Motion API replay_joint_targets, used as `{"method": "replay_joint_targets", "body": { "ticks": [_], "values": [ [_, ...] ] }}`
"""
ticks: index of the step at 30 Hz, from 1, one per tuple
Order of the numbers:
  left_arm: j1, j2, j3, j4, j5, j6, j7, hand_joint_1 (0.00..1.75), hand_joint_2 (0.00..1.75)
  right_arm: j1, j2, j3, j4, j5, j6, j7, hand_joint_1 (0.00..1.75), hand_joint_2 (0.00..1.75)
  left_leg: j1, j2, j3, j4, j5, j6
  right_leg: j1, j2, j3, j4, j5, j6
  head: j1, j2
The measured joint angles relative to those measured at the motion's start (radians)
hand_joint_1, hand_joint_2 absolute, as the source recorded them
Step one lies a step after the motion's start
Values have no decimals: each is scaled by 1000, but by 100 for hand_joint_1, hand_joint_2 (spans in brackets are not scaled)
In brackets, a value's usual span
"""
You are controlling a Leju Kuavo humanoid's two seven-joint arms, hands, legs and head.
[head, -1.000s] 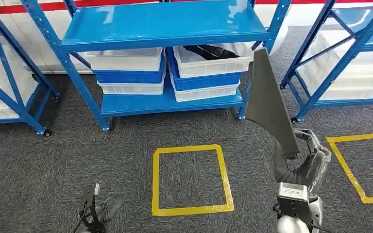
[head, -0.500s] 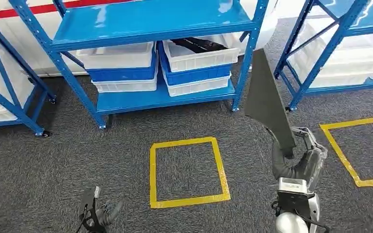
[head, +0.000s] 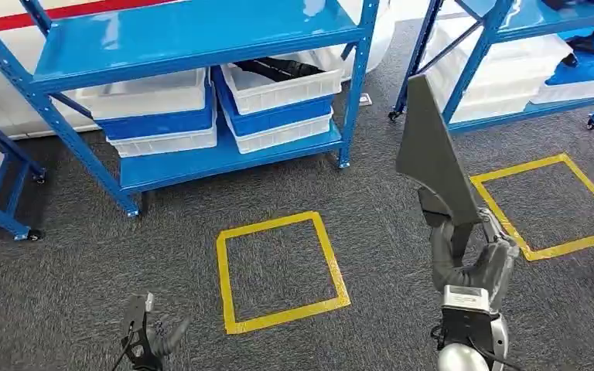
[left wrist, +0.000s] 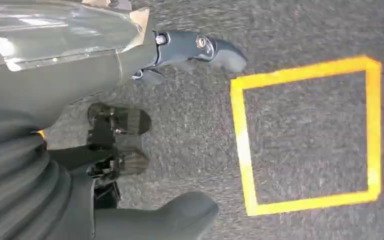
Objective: Take the parts from the cabinet and place them on the table.
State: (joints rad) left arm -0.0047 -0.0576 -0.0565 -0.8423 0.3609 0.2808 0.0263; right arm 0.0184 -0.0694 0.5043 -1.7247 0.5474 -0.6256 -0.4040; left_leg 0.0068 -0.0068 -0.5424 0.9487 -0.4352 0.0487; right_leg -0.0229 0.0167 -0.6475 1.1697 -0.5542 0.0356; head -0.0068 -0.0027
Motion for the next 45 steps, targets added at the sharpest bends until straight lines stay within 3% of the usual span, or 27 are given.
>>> {"method": "replay_joint_targets", "body": {
  "ticks": [2, 3, 5, 6, 7, 12, 14, 15, 17, 19, 21, 22, 23, 26, 27, 29, 31, 33, 35, 36, 37, 38, 39, 42, 43, 44, 45],
  "values": [
    [2, -1, -2, 0, -9, 3, 0, 0, 175, 11, 0, -5, 0, 1, 0, 2, 175, 175, 0, 30, -3, 2, -1, 0, -6, -5, -65, 126, -31, 11, 0, 0],
    [1, -1, -2, 0, -16, 10, -2, 0, 175, 16, -1, -8, 0, 2, 0, 2, 175, 175, 2, 44, -4, 4, -2, -1, -10, -7, -63, 121, -19, 21, 0, 0],
    [0, -3, -2, 0, -39, 36, -15, 0, 175, 25, -1, -15, -3, 3, 0, 2, 175, 175, 8, 70, -4, 13, -7, -10, -19, -26, 18, -35, 50, 51, 1, 0],
    [0, -5, -2, -1, -56, 48, -22, 0, 175, 30, -1, -17, -8, 3, 1, 1, 175, 175, 11, 78, -5, 24, -12, -18, -24, -54, 70, -132, 83, 63, 1, 0],
    [0, -3, -1, -3, -75, 59, -29, 0, 175, 34, -1, -21, -11, 0, 3, -1, 175, 175, 5, 86, -8, 36, -19, -28, -19, -94, 86, -162, 78, 54, 3, 0],
    [19, -4, 21, -38, -141, 81, -43, 0, 175, 60, 0, -40, -30, -9, 33, -5, 175, 175, 10, 117, -15, 49, -27, -52, -17, -42, 68, -156, 101, 5, -2, 0],
    [35, -7, 39, -55, -160, 74, -43, 0, 175, 65, 4, -50, -39, -13, 45, -5, 175, 175, 16, 33, -43, 129, -107, -58, -15, -25, 58, -156, 111, -12, -2, 0],
    [47, -7, 47, -60, -174, 62, -40, 0, 175, 66, 7, -54, -40, -13, 53, -4, 175, 175, 14, 14, -78, 217, -160, -57, -11, -12, 52, -156, 115, -18, -4, 0],
    [68, -6, 64, -70, -196, 39, -28, 0, 175, 76, 10, -61, -42, -9, 63, -2, 175, 175, 13, 7, -132, 350, -216, -53, -3, 11, 41, -155, 121, -27, -4, 0],
    [87, -6, 84, -87, -235, 7, -17, 0, 175, 89, 13, -73, -48, 1, 68, 0, 175, 175, 12, 5, -116, 333, -188, -42, 5, 35, 35, -155, 128, -31, -4, 0],
    [94, -7, 95, -102, -262, -11, -7, 0, 175, 95, 17, -83, -59, 6, 71, 2, 175, 175, 9, -14, -24, 172, -108, -21, 10, 60, 33, -155, 135, -27, -3, 0],
    [98, -7, 107, -112, -271, -28, 4, 0, 175, 99, 19, -88, -67, 9, 71, 2, 175, 175, 6, -53, 21, 94, -82, -7, 9, 68, 33, -155, 138, -28, -3, 0],
    [105, -5, 119, -122, -276, -42, 12, 0, 175, 101, 21, -92, -71, 10, 72, 2, 175, 175, 6, -85, 33, 64, -92, 2, 18, 74, 29, -153, 142, -22, 0, 0],
    [121, -11, 148, -143, -299, -74, 24, 0, 175, 112, 26, -103, -81, 20, 73, 4, 175, 175, -8, -47, 31, 61, -83, 2, 0, 104, 20, -160, 157, 0, -3, 0],
    [124, -16, 159, -154, -310, -85, 27, 0, 175, 118, 27, -108, -88, 25, 75, 5, 175, 175, -5, -36, 33, 47, -70, 3, 13, 114, 10, -164, 164, 11, -2, 0],
    [130, -26, 181, -169, -327, -104, 34, 0, 175, 119, 27, -115, -96, 32, 82, 8, 175, 175, 2, -12, 29, 30, -53, 7, 13, 30, -21, -102, 119, 1, 3, 0],
    [151, -35, 208, -186, -341, -128, 43, 0, 175, 120, 30, -115, -100, 42, 96, 16, 175, 175, 0, 23, 21, 31, -47, 10, 8, 3, -87, 57, 37, -5, 9, 0],
    [169, -49, 235, -204, -350, -148, 49, 0, 175, 126, 32, -117, -100, 48, 107, 20, 175, 175, -1, 54, 14, 33, -44, 7, 0, -5, -113, 153, 5, 10, 10, 0],
    [179, -61, 257, -221, -355, -166, 55, 0, 175, 127, 33, -120, -101, 52, 118, 23, 175, 175, 1, 80, 12, 33, -43, 4, -9, -15, -47, 69, 36, 32, 10, 0],
    [182, -68, 267, -231, -360, -174, 58, 0, 175, 127, 34, -121, -103, 54, 124, 24, 175, 175, 2, 93, 13, 34, -43, 1, -13, -30, 19, -38, 66, 46, 10, 0],
    [183, -73, 279, -242, -362, -184, 62, 0, 175, 126, 34, -121, -104, 55, 126, 24, 175, 175, 1, 101, 15, 39, -46, -6, -19, -71, 77, -133, 87, 54, 10, 0],
    [187, -75, 293, -254, -364, -191, 64, 0, 175, 122, 36, -121, -104, 55, 130, 25, 175, 175, -8, 110, 8, 46, -51, -16, -8, -98, 95, -162, 81, 44, 14, 0],
    [190, -82, 306, -265, -370, -204, 67, 0, 175, 124, 39, -121, -105, 55, 135, 26, 175, 175, -8, 116, 9, 47, -50, -22, -7, -79, 89, -163, 89, 29, 7, 0],
    [199, -103, 340, -296, -384, -240, 74, 0, 175, 123, 39, -122, -105, 55, 141, 28, 175, 175, -2, 143, 11, 47, -47, -34, -6, -50, 77, -163, 96, 9, 3, 0],
    [200, -110, 348, -306, -392, -249, 76, 0, 175, 124, 40, -122, -105, 55, 143, 29, 175, 175, 6, 103, 6, 57, -62, -46, -20, -42, 77, -166, 102, 1, 3, 0],
    [203, -113, 361, -316, -400, -257, 78, 0, 175, 122, 42, -122, -108, 55, 145, 30, 175, 175, 7, 51, -7, 90, -95, -46, -18, -34, 73, -165, 106, -9, 2, 0],
    [208, -122, 374, -326, -408, -267, 80, 0, 175, 119, 42, -123, -108, 55, 147, 32, 175, 175, 7, 21, -36, 163, -145, -46, -17, -27, 69, -165, 109, -17, 1, 0]
  ]
}}
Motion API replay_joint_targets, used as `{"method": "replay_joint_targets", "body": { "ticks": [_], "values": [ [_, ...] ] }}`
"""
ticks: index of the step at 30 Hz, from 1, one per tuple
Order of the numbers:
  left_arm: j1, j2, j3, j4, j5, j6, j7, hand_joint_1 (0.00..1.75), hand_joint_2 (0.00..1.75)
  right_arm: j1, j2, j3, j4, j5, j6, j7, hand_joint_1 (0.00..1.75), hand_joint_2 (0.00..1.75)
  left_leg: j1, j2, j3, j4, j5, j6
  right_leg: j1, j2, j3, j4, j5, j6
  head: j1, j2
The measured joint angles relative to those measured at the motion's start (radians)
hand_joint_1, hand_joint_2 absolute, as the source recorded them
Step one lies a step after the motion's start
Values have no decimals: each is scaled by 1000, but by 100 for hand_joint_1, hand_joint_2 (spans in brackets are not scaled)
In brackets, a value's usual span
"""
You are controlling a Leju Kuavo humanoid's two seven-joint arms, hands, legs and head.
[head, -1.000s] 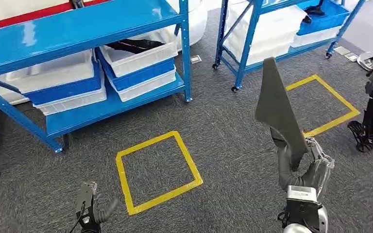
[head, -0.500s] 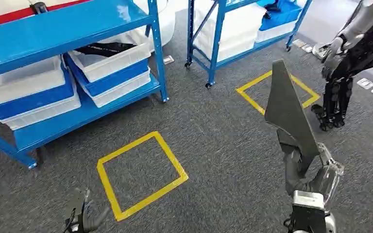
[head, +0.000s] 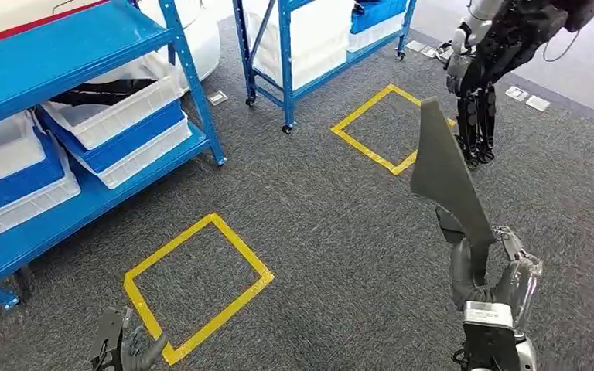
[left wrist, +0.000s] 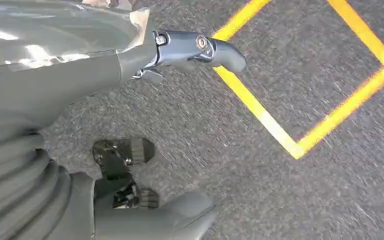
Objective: Take the parts from the cabinet and place them on the table.
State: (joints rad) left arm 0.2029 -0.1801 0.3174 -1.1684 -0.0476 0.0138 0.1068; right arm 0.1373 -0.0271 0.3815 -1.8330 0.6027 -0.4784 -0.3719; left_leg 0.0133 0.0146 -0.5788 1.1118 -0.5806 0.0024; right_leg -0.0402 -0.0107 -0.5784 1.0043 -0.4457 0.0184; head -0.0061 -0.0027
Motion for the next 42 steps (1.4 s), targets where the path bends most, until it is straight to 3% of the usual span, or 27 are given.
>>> {"method": "replay_joint_targets", "body": {
  "ticks": [2, 4, 6, 7, 8, 9, 11, 13, 14, 15, 17, 18, 19, 21, 22, 23, 24, 28, 29, 30, 31, 33, 35, 37, 38, 39, 42],
  "values": [
    [11, -10, 24, -11, -14, -7, 5, 0, 175, 0, 4, 2, 0, 2, 6, 2, 175, 175, 0, -15, -70, 163, -75, 0, 5, 23, -10, 1, 5, -7, -1, 0],
    [18, -19, 43, -20, -17, -11, 6, 0, 175, 2, 5, 1, 0, 3, 7, 3, 175, 175, 0, -16, -85, 202, -68, 3, 7, 49, -15, 1, 10, -6, -1, 0],
    [19, -25, 57, -30, -20, -11, 7, 0, 175, 2, 5, 1, 0, 3, 7, 3, 175, 175, 1, -24, -8, 58, 18, 9, 5, 77, -14, 2, 14, -1, -1, 0],
    [19, -27, 62, -34, -24, -12, 6, 0, 175, 2, 6, 1, 0, 3, 8, 3, 175, 175, 5, -46, 36, -27, 55, 10, 5, 87, -14, 4, 15, 2, -2, 0],
    [19, -30, 67, -36, -31, -16, 6, 0, 175, 1, 7, 1, 0, 4, 11, 3, 175, 175, 12, -107, 68, -90, 60, 11, 5, 98, -17, 6, 18, 7, -2, 0],
    [21, -36, 74, -38, -42, -27, 5, 0, 175, -2, 9, 1, 0, 6, 19, 5, 175, 175, 12, -125, 68, -106, 57, 8, 17, 108, -25, 12, 21, 12, 0, 0],
    [22, -50, 91, -43, -59, -39, 2, 0, 175, -1, 12, 2, -2, 11, 30, 5, 175, 175, 0, -100, 65, -98, 61, 16, 11, 132, -36, 3, 33, 31, -1, 0],
    [20, -63, 100, -55, -68, -49, 2, 0, 175, -1, 14, 2, -3, 13, 39, 5, 175, 175, 2, -70, 64, -112, 77, 38, 9, 143, -51, 3, 41, 44, 0, 0],
    [17, -67, 109, -61, -74, -56, 2, 0, 175, -1, 14, 2, -4, 14, 41, 5, 175, 175, 0, -56, 63, -114, 82, 45, 9, 83, -62, 26, 25, 39, -1, 0],
    [17, -72, 116, -68, -78, -60, 2, 0, 175, -6, 14, 3, -5, 15, 43, 6, 175, 175, -1, -42, 59, -114, 84, 51, 13, 43, -87, 83, -10, 34, 7, 0],
    [21, -85, 136, -73, -90, -72, 7, 0, 175, -7, 18, 4, -5, 19, 51, 9, 175, 175, -8, -6, 52, -113, 86, 55, 13, 23, -163, 258, -89, 32, 8, 0],
    [21, -90, 142, -74, -96, -77, 7, 0, 175, -6, 18, 5, -5, 20, 53, 11, 175, 175, -10, 8, 48, -113, 87, 56, 13, 23, -185, 316, -106, 35, 11, 0],
    [21, -95, 150, -75, -99, -78, 7, 0, 175, -7, 18, 4, -5, 21, 55, 13, 175, 175, -11, 22, 46, -113, 88, 56, 13, 22, -182, 326, -106, 41, 10, 0],
    [20, -103, 159, -80, -103, -84, 8, 0, 175, -6, 18, 5, -5, 24, 59, 15, 175, 175, -14, 48, 46, -113, 88, 56, 15, 15, -99, 210, -70, 53, 10, 0],
    [19, -107, 162, -83, -105, -85, 8, 0, 175, -7, 19, 4, -5, 25, 59, 16, 175, 175, -15, 59, 48, -113, 88, 55, 18, -1, -36, 105, -41, 56, 10, 0],
    [18, -111, 164, -85, -107, -87, 8, 0, 175, -8, 20, 5, -5, 25, 60, 16, 175, 175, -17, 68, 51, -112, 87, 54, 22, -51, 17, 17, -26, 50, 11, 0],
    [18, -113, 167, -88, -109, -91, 8, 0, 175, -12, 21, 5, -5, 25, 61, 16, 175, 175, -26, 77, 49, -110, 84, 47, 36, -61, 28, 1, -27, 36, 9, 0],
    [11, -127, 183, -99, -129, -115, 10, 0, 175, -12, 23, 4, -5, 23, 75, 20, 175, 175, -23, 109, 51, -112, 85, 27, 32, -18, 11, -8, -13, 6, 10, 0],
    [8, -127, 187, -104, -133, -119, 10, 0, 175, -11, 26, 5, -6, 23, 77, 20, 175, 175, -15, 75, 44, -97, 68, 18, 16, -9, 17, -13, -7, -3, 8, 0],
    [6, -128, 194, -106, -139, -123, 10, 0, 175, -15, 27, 4, -7, 21, 77, 20, 175, 175, -12, 27, 26, -48, 30, 15, 15, -1, 15, -13, -4, -10, 7, 0],
    [7, -130, 199, -106, -142, -131, 10, 0, 175, -16, 28, 5, -7, 21, 78, 21, 175, 175, -10, 1, -4, 25, -12, 12, 17, 7, 13, -12, -4, -13, 3, 0],
    [9, -133, 216, -106, -152, -140, 10, 0, 175, -16, 29, 6, -7, 21, 80, 21, 175, 175, -7, -14, -75, 178, -75, 6, 19, 30, 9, -12, -2, -16, 2, 0],
    [8, -134, 224, -106, -157, -143, 10, 0, 175, -15, 29, 6, -7, 20, 80, 21, 175, 175, -3, -15, -76, 174, -43, 4, 19, 54, 9, -10, -1, -15, 3, 0],
    [8, -134, 232, -106, -159, -147, 10, 0, 175, -15, 29, 7, -7, 20, 80, 21, 175, 175, 4, -26, 3, 9, 55, 4, 17, 82, 9, -2, -2, -14, 2, 0],
    [8, -135, 233, -106, -159, -147, 10, 0, 175, -15, 29, 7, -7, 20, 80, 21, 175, 175, 10, -59, 39, -73, 88, 4, 17, 93, 7, 3, -2, -14, 1, 0],
    [7, -135, 238, -106, -159, -148, 10, 0, 175, -16, 29, 7, -7, 20, 80, 21, 175, 175, 15, -118, 45, -87, 69, 2, 22, 103, -1, 7, 0, -10, 3, 0],
    [6, -138, 240, -107, -160, -148, 10, 0, 175, -18, 30, 9, -8, 20, 80, 22, 175, 175, 1, -94, 39, -90, 75, 14, 15, 138, -25, 4, 14, 17, 2, 0]
  ]
}}
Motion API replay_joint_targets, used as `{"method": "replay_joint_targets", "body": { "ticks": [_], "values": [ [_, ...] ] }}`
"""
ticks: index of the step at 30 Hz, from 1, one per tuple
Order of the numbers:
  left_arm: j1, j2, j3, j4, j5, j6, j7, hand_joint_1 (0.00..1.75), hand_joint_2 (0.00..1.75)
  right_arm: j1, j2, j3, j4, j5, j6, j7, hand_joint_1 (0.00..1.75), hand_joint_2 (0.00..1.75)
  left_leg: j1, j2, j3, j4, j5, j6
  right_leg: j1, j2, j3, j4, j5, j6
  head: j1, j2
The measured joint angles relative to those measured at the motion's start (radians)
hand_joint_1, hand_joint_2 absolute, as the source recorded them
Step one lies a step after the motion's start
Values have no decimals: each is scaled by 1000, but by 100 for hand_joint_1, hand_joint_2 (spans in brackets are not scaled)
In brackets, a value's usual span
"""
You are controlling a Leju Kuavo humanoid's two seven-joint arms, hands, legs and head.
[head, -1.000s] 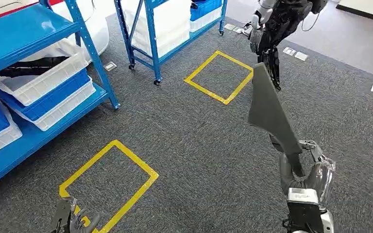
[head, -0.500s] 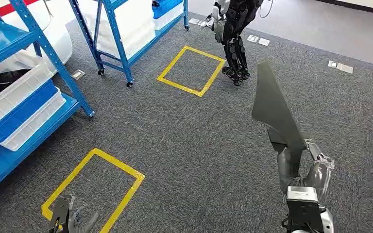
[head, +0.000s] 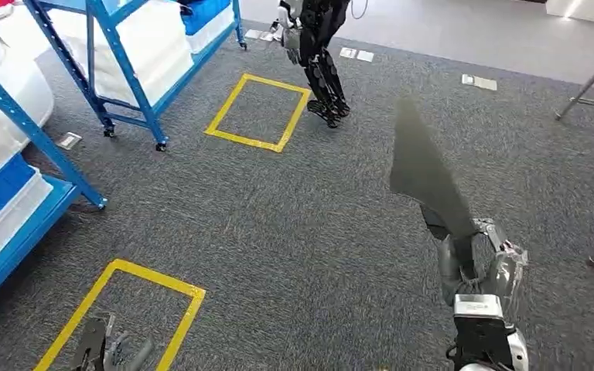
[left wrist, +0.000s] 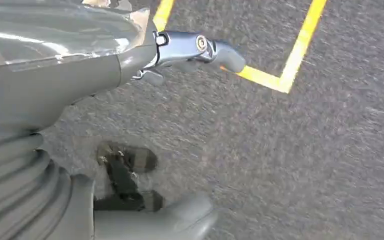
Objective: Take the parts from the cabinet and place them on the table.
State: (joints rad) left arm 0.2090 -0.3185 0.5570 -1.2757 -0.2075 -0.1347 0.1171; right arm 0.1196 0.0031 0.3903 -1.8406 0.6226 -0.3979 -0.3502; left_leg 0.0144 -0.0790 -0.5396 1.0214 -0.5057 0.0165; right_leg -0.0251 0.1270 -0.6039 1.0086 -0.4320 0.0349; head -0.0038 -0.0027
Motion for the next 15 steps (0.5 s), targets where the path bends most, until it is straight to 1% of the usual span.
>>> {"method": "replay_joint_targets", "body": {
  "ticks": [1, 2, 3, 4, 5, 6, 7, 8, 9, 10, 11, 12, 13, 14, 15],
  "values": [
    [-2, -2, 0, 0, 0, 0, 0, 0, 175, 0, 0, 0, 0, 0, 0, 0, 175, 175, -1, 14, 2, -8, 6, 9, 1, 13, -4, -3, 5, 8, 0, 0],
    [-5, -3, 1, -1, -1, -1, 0, 0, 175, 0, -1, 0, 0, 0, 0, 0, 175, 175, 5, 34, 6, -21, 16, 23, -1, -23, -13, 12, -3, 8, 0, 0],
    [-5, -3, 3, -1, -3, -4, -2, 0, 175, -4, -1, 0, 0, 0, 0, 0, 175, 175, 2, 45, 7, -24, 18, 29, 7, -76, -31, 45, -23, 5, 5, 0],
    [-5, -4, 5, -1, -7, -8, -2, 0, 175, -8, -1, 0, 0, 0, 0, 0, 175, 175, 1, 60, 6, -24, 19, 31, 7, -100, -64, 108, -55, 1, 6, 0],
    [-4, -5, 9, 0, -11, -11, -2, 0, 175, -9, 0, 1, 0, -2, 0, 0, 175, 175, -2, 77, 5, -24, 18, 32, 5, -110, -104, 192, -90, -1, 7, 0],
    [-5, -5, 12, 0, -14, -15, -2, 0, 175, -9, -2, 1, 0, -5, 0, 1, 175, 175, -4, 93, 3, -24, 18, 32, 5, -112, -141, 272, -117, 0, 7, 0],
    [-6, -5, 13, 0, -19, -18, -3, 0, 175, -9, -3, 1, 1, -10, 1, 2, 175, 175, -5, 108, 3, -24, 18, 32, 4, -113, -159, 316, -124, 7, 7, 0],
    [-8, -5, 15, 0, -23, -19, -3, 0, 175, -9, -5, 1, 3, -16, 3, 2, 175, 175, -5, 121, 3, -24, 18, 32, 2, -115, -151, 305, -116, 14, 6, 0],
    [-12, -5, 16, 1, -25, -20, -4, 0, 175, -9, -5, 1, 4, -24, 7, 2, 175, 175, -5, 133, 4, -24, 17, 31, 2, -119, -114, 247, -93, 23, 7, 0],
    [-16, -5, 16, 2, -29, -20, -5, 0, 175, -9, -6, 1, 4, -32, 13, 2, 175, 175, -5, 144, 5, -24, 17, 30, -1, -130, -65, 160, -62, 32, 7, 0],
    [-19, -5, 16, 3, -31, -20, -5, 0, 175, -9, -7, 1, 4, -37, 15, 2, 175, 175, -4, 152, 8, -23, 14, 26, -5, -159, -6, 56, -32, 39, 7, 0],
    [-21, -5, 16, 3, -32, -20, -6, 0, 175, -11, -7, 2, 5, -39, 16, 2, 175, 175, -9, 160, 10, -23, 11, 20, -3, -200, 16, 4, -32, 29, 8, 0],
    [-21, -5, 17, 3, -33, -20, -7, 0, 175, -11, -6, 2, 6, -42, 20, 2, 175, 175, -14, 166, 7, -21, 8, 12, 9, -187, 25, 1, -24, 20, 5, 0],
    [-22, -5, 17, 3, -34, -20, -8, 0, 175, -12, -6, 2, 7, -47, 21, 2, 175, 175, -14, 171, 11, -21, 8, 8, 8, -177, 19, 3, -23, 13, 2, 0],
    [-23, -6, 17, 4, -35, -20, -9, 0, 175, -11, -8, 2, 10, -50, 23, 1, 175, 175, -12, 181, 13, -23, 9, 2, 13, -169, 16, 4, -22, 8, 2, 0]
  ]
}}
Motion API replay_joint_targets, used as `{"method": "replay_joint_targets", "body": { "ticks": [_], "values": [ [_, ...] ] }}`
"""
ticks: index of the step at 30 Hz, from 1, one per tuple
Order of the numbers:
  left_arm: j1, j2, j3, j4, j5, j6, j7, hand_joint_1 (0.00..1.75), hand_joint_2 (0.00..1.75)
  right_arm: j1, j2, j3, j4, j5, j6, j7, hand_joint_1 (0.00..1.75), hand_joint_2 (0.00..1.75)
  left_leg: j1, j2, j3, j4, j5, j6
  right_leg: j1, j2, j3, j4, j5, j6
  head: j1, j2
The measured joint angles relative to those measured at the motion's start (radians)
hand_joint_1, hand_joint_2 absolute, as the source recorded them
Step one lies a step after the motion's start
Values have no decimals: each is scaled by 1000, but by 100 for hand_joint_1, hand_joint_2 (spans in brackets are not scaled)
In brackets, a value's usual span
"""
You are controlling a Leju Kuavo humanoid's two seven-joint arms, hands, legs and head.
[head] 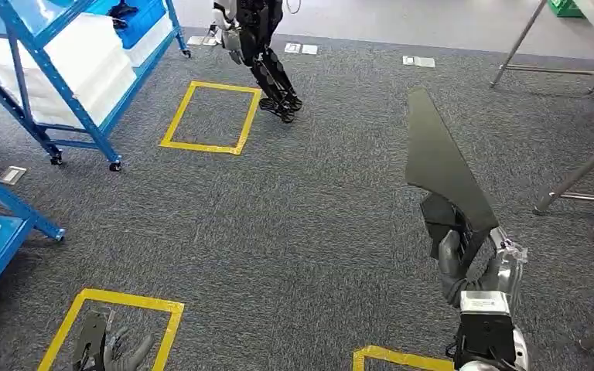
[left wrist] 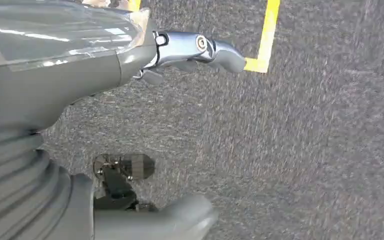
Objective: Take the parts from the cabinet and place them on the table.
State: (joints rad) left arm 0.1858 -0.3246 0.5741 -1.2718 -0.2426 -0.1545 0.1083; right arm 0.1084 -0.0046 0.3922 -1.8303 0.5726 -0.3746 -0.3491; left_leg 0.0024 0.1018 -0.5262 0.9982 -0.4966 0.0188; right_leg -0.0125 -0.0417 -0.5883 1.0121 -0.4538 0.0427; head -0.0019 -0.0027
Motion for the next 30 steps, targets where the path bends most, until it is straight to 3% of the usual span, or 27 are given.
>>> {"method": "replay_joint_targets", "body": {
  "ticks": [1, 2, 3, 4, 5, 6, 7, 8, 9, 10, 11, 12, 13, 16, 17, 18, 19, 20, 21, 22, 23, 24, 26, 27, 28, 29, 30],
  "values": [
    [-2, -2, 0, 0, -2, 0, -1, 0, 175, 0, -1, 0, 2, -4, 1, 0, 175, 175, 2, 9, 1, -2, 1, -7, 2, 10, -4, -2, 2, -8, 2, 0],
    [-4, -2, 1, 0, -4, 0, -2, 0, 175, 0, 0, 1, 3, -5, 3, -1, 175, 175, 9, 3, -4, 4, -8, -13, -15, 21, 2, -8, 8, -20, 0, 0],
    [-7, -2, 2, 0, -6, 0, -3, 0, 175, 0, 2, 2, 3, -6, 4, -2, 175, 175, 11, -45, -11, 31, -31, -16, -13, 30, 2, -8, 9, -25, -5, 0],
    [-6, -2, 3, 1, -6, 0, -4, 0, 175, -2, 2, 2, 5, -7, 5, -2, 175, 175, 12, -78, -37, 93, -73, -17, -12, 36, 1, -8, 10, -36, -6, 0],
    [-4, -2, 5, 3, -6, 0, -4, 0, 175, -1, 3, 3, 7, -7, 7, -3, 175, 175, 11, -94, -75, 174, -116, -19, -10, 45, 1, -8, 11, -41, -7, 0],
    [-2, -3, 7, 5, -6, 0, -4, 0, 175, -1, 3, 5, 9, -7, 8, -3, 175, 175, 12, -101, -115, 255, -148, -20, -7, 56, -1, -8, 11, -42, -6, 0],
    [0, -2, 8, 8, -7, 0, -4, 0, 175, -1, 4, 5, 12, -7, 8, -3, 175, 175, 11, -103, -145, 311, -161, -20, -4, 70, -2, -7, 12, -43, -8, 0],
    [1, -2, 8, 10, -7, 0, -4, 0, 175, -1, 4, 5, 15, -7, 8, -3, 175, 175, 11, -103, -152, 316, -147, -17, -2, 84, -2, -7, 13, -45, -6, 0],
    [1, -2, 9, 11, -7, 0, -4, 0, 175, 0, 5, 5, 16, -7, 8, -3, 175, 175, 11, -105, -138, 277, -114, -13, -1, 97, -1, -6, 13, -44, -9, 0],
    [1, -3, 10, 12, -8, 0, -4, 0, 175, 0, 6, 6, 18, -7, 8, -3, 175, 175, 11, -109, -102, 200, -64, -8, -1, 112, 1, -6, 13, -44, -10, 0],
    [0, -2, 11, 12, -8, 0, -4, 0, 175, 1, 6, 7, 18, -6, 8, -3, 175, 175, 11, -128, -59, 110, -17, -2, -1, 123, 4, -5, 13, -44, -11, 0],
    [0, -2, 14, 12, -8, 0, -5, 0, 175, 1, 8, 8, 18, -6, 8, -3, 175, 175, 12, -179, -24, 33, 9, 8, -3, 135, 3, -5, 13, -43, -11, 0],
    [1, -2, 19, 13, -8, -1, -5, 0, 175, -1, 8, 8, 18, -6, 8, -3, 175, 175, 14, -189, -15, 14, 2, 10, 8, 144, -1, 0, 14, -40, -9, 0],
    [-1, -3, 24, 13, -8, -1, -5, 0, 175, 3, 11, 8, 20, -5, 8, -3, 175, 175, 2, -160, -14, 10, 4, 13, -7, 175, -13, -9, 26, -22, -11, 0],
    [-4, -5, 25, 13, -8, -1, -5, 0, 175, 4, 11, 8, 20, -5, 8, -3, 175, 175, 6, -145, -8, -8, 13, 21, 6, 187, -20, -12, 29, -13, -10, 0],
    [-6, -5, 26, 13, -8, -1, -5, 0, 175, 8, 11, 8, 21, -5, 8, -4, 175, 175, 9, -130, 0, -23, 24, 26, 1, 129, -33, 12, 16, -17, -11, 0],
    [-6, -5, 28, 13, -8, -1, -7, 0, 175, 4, 11, 9, 21, -5, 8, -4, 175, 175, 9, -119, 0, -28, 25, 29, 6, 88, -57, 61, -12, -22, -2, 0],
    [-4, -5, 31, 13, -9, -2, -7, 0, 175, 2, 11, 9, 22, -5, 8, -4, 175, 175, 8, -104, 0, -28, 25, 29, 5, 68, -97, 142, -48, -25, 0, 0],
    [-3, -5, 32, 14, -9, -3, -7, 0, 175, 4, 11, 10, 24, -5, 8, -4, 175, 175, 6, -88, 0, -28, 25, 30, 3, 60, -135, 221, -78, -26, 0, 0],
    [-3, -5, 33, 14, -9, -3, -7, 0, 175, 7, 11, 10, 26, -5, 8, -4, 175, 175, 6, -75, -1, -27, 24, 30, 0, 57, -166, 287, -98, -23, 0, 0],
    [-4, -5, 34, 15, -9, -2, -7, 0, 175, 9, 11, 9, 28, -5, 8, -4, 175, 175, 6, -63, -1, -27, 24, 29, -2, 55, -176, 308, -98, -16, 1, 0],
    [-5, -5, 35, 15, -9, -2, -7, 0, 175, 10, 11, 9, 30, -5, 8, -4, 175, 175, 7, -50, -1, -27, 22, 26, -8, 51, -158, 274, -80, -4, 0, 0],
    [-6, -5, 37, 16, -9, -2, -7, 0, 175, 10, 11, 9, 31, -5, 8, -4, 175, 175, 10, -29, 5, -26, 17, 18, -21, 24, -59, 94, -15, 21, 0, 0],
    [-6, -5, 38, 16, -9, -2, -7, 0, 175, 10, 11, 9, 31, -5, 8, -4, 175, 175, 6, -21, 9, -22, 11, 9, -27, -22, -10, 6, 9, 29, 2, 0],
    [-6, -3, 41, 16, -9, -2, -7, 0, 175, 7, 11, 10, 32, -5, 8, -4, 175, 175, -2, -13, 9, -18, 3, -1, -16, -51, 2, -4, 8, 22, 5, 0],
    [-6, -3, 42, 16, -10, -2, -8, 0, 175, 9, 14, 10, 32, -5, 8, -4, 175, 175, -2, -7, 12, -18, 0, -5, -18, -30, -3, -5, 9, 11, 1, 0],
    [-9, -4, 43, 16, -11, -2, -10, 0, 175, 10, 14, 9, 32, -5, 7, -4, 175, 175, -2, 1, 16, -18, 0, -8, -16, -23, -6, -4, 9, 5, -6, 0]
  ]
}}
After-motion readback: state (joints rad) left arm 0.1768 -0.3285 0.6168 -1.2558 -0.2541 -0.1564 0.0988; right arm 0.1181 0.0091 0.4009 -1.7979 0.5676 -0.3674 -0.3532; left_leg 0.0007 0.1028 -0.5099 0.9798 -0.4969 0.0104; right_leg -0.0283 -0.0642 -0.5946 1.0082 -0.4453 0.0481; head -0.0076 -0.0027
